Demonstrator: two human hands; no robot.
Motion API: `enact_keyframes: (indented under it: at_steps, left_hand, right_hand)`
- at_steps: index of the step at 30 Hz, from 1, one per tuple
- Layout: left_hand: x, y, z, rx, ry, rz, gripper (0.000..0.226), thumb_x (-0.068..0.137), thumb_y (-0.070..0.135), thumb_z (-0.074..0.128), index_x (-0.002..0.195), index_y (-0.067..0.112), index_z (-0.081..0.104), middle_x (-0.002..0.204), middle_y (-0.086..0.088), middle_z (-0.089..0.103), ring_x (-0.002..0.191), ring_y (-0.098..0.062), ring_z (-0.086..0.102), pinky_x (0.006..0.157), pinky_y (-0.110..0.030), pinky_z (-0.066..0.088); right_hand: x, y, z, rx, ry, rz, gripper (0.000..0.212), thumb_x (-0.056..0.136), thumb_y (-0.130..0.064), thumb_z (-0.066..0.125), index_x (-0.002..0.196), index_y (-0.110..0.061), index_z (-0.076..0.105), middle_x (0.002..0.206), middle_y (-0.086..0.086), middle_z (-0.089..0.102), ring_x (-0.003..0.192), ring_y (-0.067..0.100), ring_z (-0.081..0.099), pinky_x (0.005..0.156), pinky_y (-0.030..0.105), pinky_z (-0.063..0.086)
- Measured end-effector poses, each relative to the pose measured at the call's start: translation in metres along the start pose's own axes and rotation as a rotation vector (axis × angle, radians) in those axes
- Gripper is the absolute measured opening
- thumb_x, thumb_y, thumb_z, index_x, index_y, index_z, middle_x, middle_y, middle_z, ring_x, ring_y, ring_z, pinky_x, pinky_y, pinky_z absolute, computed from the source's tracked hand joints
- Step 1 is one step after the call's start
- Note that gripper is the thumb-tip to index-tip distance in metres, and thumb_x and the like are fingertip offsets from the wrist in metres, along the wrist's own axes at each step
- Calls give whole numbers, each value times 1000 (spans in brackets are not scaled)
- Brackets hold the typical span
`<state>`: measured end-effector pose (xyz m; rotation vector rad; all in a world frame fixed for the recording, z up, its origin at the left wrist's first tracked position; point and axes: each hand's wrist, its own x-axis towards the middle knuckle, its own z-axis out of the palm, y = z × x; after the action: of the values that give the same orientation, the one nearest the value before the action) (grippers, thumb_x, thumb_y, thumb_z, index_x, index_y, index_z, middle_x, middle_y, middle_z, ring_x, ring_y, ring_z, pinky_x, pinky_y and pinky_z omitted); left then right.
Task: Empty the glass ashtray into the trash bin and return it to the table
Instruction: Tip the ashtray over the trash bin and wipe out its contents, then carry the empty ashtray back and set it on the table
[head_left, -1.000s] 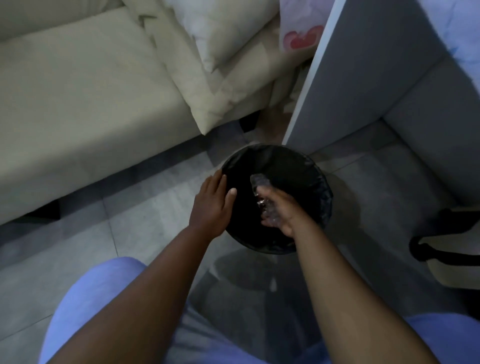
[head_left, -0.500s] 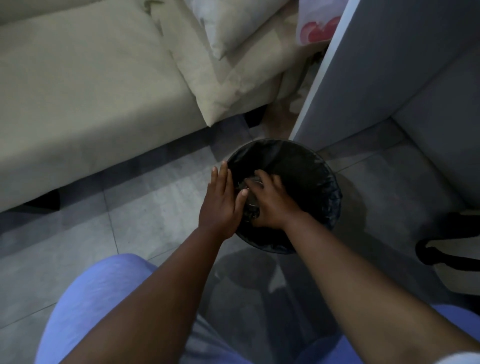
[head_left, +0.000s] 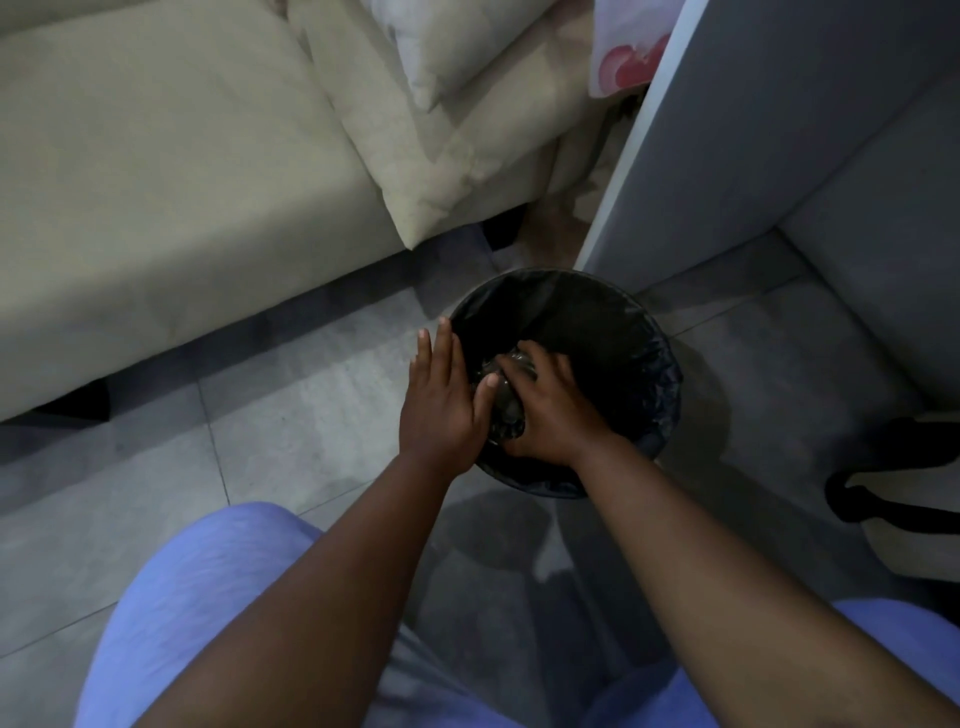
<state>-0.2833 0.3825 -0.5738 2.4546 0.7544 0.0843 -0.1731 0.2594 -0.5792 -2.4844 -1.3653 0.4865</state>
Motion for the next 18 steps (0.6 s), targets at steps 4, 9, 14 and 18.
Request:
enact_keyframes:
  at_steps: [4,9,14,18]
  left_hand:
    - [0,1,0,10,-9,-7,74,96,59,16,153,14,3,165,0,-8,150,-20,-15,124,-39,2]
    - [-2,2,0,-3,5,-12,73,97,57,19,153,14,4,165,1,-7,150,-20,-14,124,-39,2]
    - [-1,4,-1,55,-19,-17,74,96,58,12,153,12,4,165,0,-8,150,-22,-16,124,-47,1]
    - [-2,9,-8,156,-2,22,76,94,60,9,153,13,9,165,-3,0,150,-24,-14,121,-55,-6]
  right_hand:
    - [-3,-2,0,0,0,-3,97,61,-46,76,144,-25,29,155,11,18,134,40,27,102,51,45]
    - [-5,0,-3,-30,-70,-93,99,58,-45,78,142,-29,28,156,7,14,138,38,23,105,47,43]
    - [-10,3,-11,336,104,284,102,55,-46,86,143,-25,38,151,6,27,132,26,34,110,37,37]
    - [-15,2,-25,1283,205,644,51,70,-41,78,117,-30,61,127,3,63,109,18,64,77,34,53]
